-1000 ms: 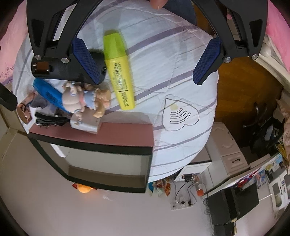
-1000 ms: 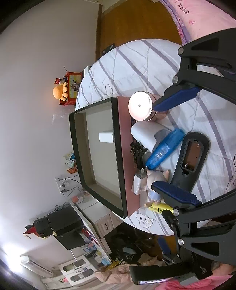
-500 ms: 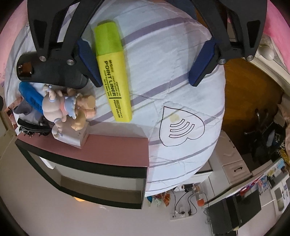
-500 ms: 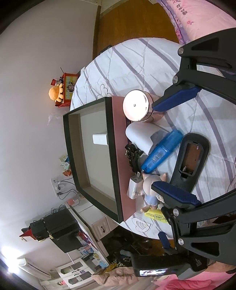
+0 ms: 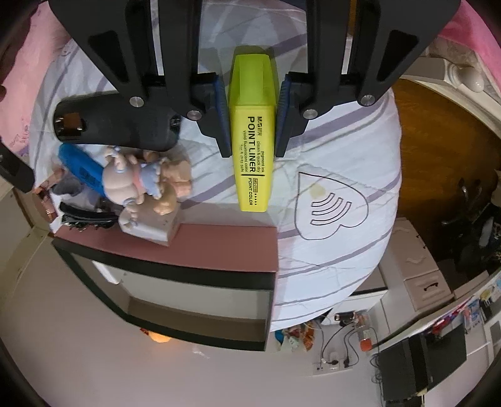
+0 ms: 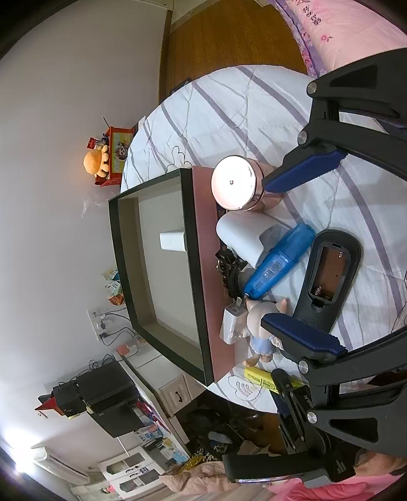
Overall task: Organize rigid objects
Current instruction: 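Carry the yellow highlighter into the box and release it with the left gripper, then grasp the baby doll with the right gripper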
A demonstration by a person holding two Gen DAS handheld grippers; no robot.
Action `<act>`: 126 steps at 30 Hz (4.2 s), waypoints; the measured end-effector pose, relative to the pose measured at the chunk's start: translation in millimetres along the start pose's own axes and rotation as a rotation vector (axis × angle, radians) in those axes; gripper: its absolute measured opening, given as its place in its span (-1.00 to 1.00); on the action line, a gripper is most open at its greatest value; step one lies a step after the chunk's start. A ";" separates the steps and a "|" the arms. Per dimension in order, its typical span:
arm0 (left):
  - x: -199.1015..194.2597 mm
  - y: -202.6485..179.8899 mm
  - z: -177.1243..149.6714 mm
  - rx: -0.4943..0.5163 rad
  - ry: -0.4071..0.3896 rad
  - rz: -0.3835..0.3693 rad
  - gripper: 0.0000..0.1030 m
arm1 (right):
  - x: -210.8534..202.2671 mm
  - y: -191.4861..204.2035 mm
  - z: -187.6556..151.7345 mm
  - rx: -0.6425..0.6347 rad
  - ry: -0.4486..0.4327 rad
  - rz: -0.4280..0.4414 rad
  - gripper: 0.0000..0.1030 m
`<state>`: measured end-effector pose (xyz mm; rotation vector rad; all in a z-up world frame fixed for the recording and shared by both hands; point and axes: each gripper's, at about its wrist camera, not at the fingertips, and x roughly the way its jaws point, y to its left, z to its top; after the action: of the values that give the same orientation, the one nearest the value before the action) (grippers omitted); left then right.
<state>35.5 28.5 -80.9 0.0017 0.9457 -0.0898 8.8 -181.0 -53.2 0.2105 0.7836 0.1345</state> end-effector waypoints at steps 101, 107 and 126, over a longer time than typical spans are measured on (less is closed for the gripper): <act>-39.7 6.1 -2.4 -0.019 -0.160 0.003 1.00 | 18.4 15.7 14.5 -0.166 -0.028 0.038 1.00; -36.8 10.7 -2.4 -0.031 -0.152 0.004 1.00 | 22.6 32.5 18.4 -0.257 -0.045 0.022 0.94; -28.6 47.4 -7.6 -0.085 -0.132 0.087 1.00 | 63.3 73.9 -5.3 -0.301 0.093 0.109 0.52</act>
<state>16.4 78.3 -64.0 -0.0414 0.8161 0.0301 46.3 -96.0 -82.7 -0.0388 0.8339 0.3649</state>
